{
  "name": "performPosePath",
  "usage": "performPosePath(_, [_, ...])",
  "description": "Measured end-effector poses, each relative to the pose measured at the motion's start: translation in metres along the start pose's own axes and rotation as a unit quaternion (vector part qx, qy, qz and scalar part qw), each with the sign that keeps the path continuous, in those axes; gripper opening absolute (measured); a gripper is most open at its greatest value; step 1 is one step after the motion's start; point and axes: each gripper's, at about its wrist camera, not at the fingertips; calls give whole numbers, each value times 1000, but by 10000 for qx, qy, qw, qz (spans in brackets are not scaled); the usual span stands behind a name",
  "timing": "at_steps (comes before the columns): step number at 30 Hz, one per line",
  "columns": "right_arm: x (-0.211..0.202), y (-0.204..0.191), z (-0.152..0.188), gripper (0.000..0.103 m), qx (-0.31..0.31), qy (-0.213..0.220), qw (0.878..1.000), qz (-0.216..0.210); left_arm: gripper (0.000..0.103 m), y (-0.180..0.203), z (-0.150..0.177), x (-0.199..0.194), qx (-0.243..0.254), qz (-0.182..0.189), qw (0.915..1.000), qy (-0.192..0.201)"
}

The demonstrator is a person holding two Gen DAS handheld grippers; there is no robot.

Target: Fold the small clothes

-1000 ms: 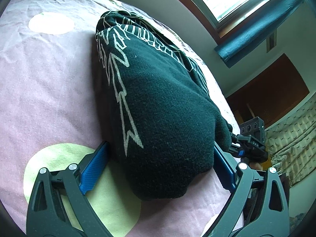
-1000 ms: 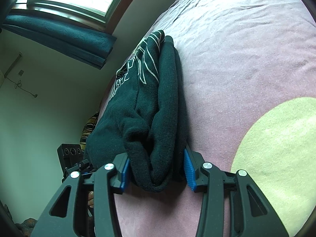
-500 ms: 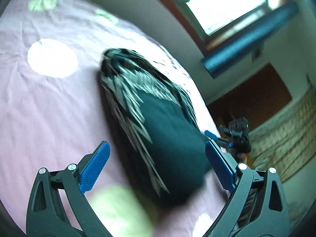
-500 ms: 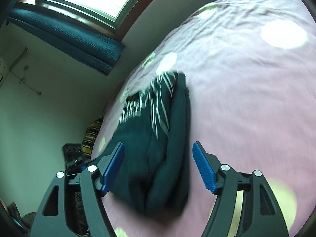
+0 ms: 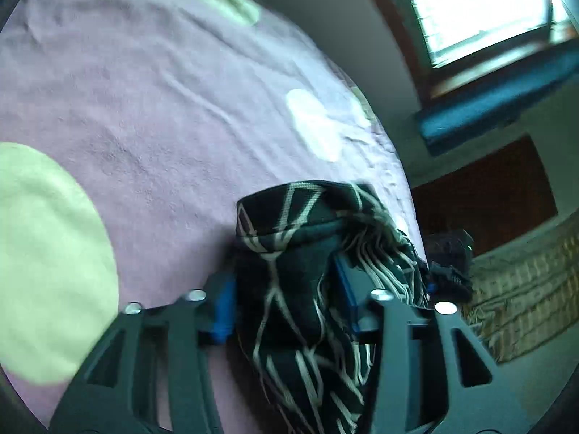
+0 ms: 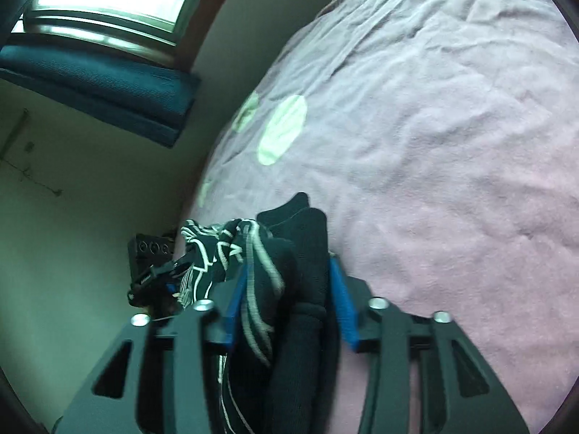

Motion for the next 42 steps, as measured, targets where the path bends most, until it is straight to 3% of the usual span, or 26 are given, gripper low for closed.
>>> performPosePath(1, [-4, 3, 1, 27, 30, 46, 10000, -15, 37, 1, -3, 3, -28, 60, 10000, -15])
performPosePath(5, [-14, 19, 8, 25, 189, 227, 9993, -244, 35, 6, -13, 11, 102, 155, 9997, -182])
performPosePath(8, [-11, 30, 13, 24, 331, 257, 9986, -313, 35, -19, -14, 11, -330, 462, 9979, -308])
performPosePath(9, [-12, 31, 13, 25, 323, 270, 9985, -337, 35, -26, -16, 8, -537, 749, 9953, -306])
performPosePath(11, [-15, 28, 13, 26, 305, 272, 9984, -402, 36, -28, -19, 3, -629, 903, 9933, -343])
performPosePath(15, [-27, 26, 18, 45, 389, 408, 9974, -440, 75, -20, -20, -23, -551, 734, 9958, 58])
performPosePath(19, [-46, 22, 32, 62, 373, 489, 9975, -336, 83, -21, -18, -59, -539, 550, 9966, 284])
performPosePath(23, [-60, 13, 52, 70, 278, 367, 9987, -224, 85, -8, 12, -75, -356, 415, 9984, 126])
performPosePath(31, [-76, 6, 94, 73, 300, 77, 9992, -268, 89, 38, 108, -80, 160, 655, 9974, -240])
performPosePath(42, [-45, -7, 99, 76, 248, -374, 9986, -270, 91, 37, 122, -41, 13, 548, 9978, -373])
Point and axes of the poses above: each gripper's, at about its wrist camera, not at the fingertips, and x roughly the way its jaws point, y to its right, z to its underside, and after that the axes turned 3 degrees about y, right-handed
